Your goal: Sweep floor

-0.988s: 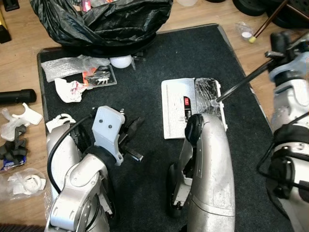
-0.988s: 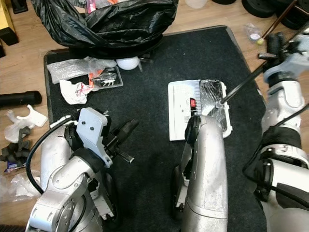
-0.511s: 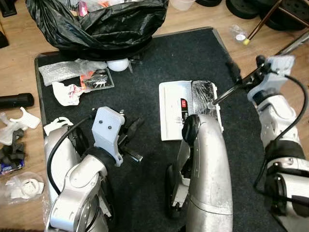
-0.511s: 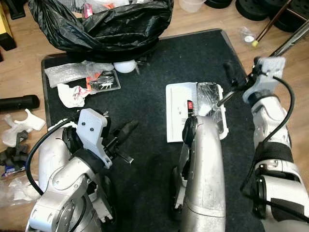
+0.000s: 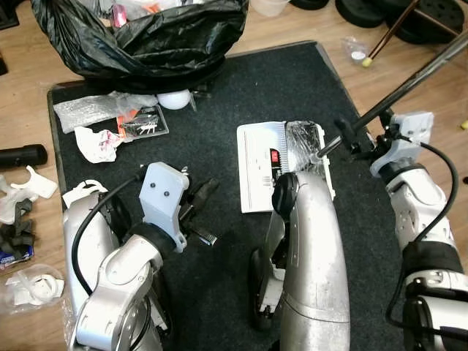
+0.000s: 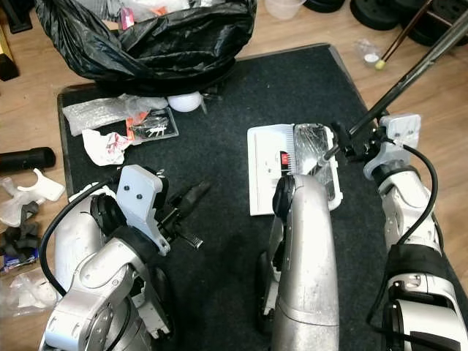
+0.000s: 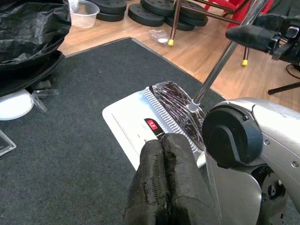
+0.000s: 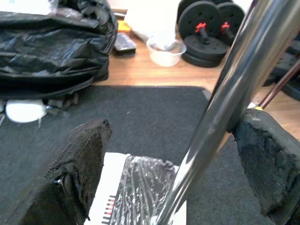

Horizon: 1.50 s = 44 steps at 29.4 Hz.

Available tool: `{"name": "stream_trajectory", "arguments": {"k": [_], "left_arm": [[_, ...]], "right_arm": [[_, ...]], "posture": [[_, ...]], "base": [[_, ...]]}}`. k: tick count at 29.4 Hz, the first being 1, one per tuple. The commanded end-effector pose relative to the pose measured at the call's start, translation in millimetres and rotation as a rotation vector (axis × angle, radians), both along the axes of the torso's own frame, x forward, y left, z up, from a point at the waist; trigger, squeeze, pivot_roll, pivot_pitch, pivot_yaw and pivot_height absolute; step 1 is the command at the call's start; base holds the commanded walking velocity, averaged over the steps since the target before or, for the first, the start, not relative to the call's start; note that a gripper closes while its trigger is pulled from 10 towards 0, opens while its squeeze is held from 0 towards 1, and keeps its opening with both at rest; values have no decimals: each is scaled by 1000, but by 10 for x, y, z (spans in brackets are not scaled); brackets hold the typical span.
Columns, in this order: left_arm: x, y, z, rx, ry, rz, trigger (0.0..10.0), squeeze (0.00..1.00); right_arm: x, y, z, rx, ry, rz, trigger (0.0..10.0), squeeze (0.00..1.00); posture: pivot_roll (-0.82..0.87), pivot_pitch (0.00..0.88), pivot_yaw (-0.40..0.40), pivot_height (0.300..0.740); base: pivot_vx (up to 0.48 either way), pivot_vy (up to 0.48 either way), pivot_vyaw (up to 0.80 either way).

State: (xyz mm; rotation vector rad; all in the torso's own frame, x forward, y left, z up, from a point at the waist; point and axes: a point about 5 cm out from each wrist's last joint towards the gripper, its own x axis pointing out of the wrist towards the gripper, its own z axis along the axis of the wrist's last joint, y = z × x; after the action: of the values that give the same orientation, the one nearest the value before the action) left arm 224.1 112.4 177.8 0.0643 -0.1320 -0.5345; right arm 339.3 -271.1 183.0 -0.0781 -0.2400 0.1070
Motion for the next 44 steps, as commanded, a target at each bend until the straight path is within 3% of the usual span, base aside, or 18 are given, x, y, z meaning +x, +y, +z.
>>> {"name": "stream_trajectory", "arguments": {"k": [1,13,25,27,29,32,44], "left_arm": [[-20,-12,-53,-7,19,20,10000,0],[-17,-12,-44,-10,16,21,10000,0],[-24,-12,-42,-12,16,19,10000,0],[-33,-12,-39,-12,16,18,10000,0],[-33,-12,-39,-12,16,18,10000,0],[-46,-10,-37,-13,16,19,10000,0],[-64,-2,-31,-10,17,19,10000,0]], "right_arm": [[-19,-48,21,1,-18,-20,10000,0],[-27,-240,181,-23,-46,-138,10000,0],[-98,-168,-57,2,51,-65,10000,0],[-110,-299,11,4,26,-118,10000,0],[-110,-299,11,4,26,-118,10000,0],[-56,-422,174,-33,-2,-160,10000,0],[28,-454,378,-10,-57,-169,10000,0]], "posture": [[-108,322,-140,330],[-110,329,-139,330],[-114,335,-144,330],[-114,338,-140,330],[-114,338,-140,330],[-113,341,-144,330],[-105,346,-135,330]], "base": [[0,0,0],[0,0,0],[0,0,0],[0,0,0],[0,0,0],[0,0,0],[0,0,0]]}}
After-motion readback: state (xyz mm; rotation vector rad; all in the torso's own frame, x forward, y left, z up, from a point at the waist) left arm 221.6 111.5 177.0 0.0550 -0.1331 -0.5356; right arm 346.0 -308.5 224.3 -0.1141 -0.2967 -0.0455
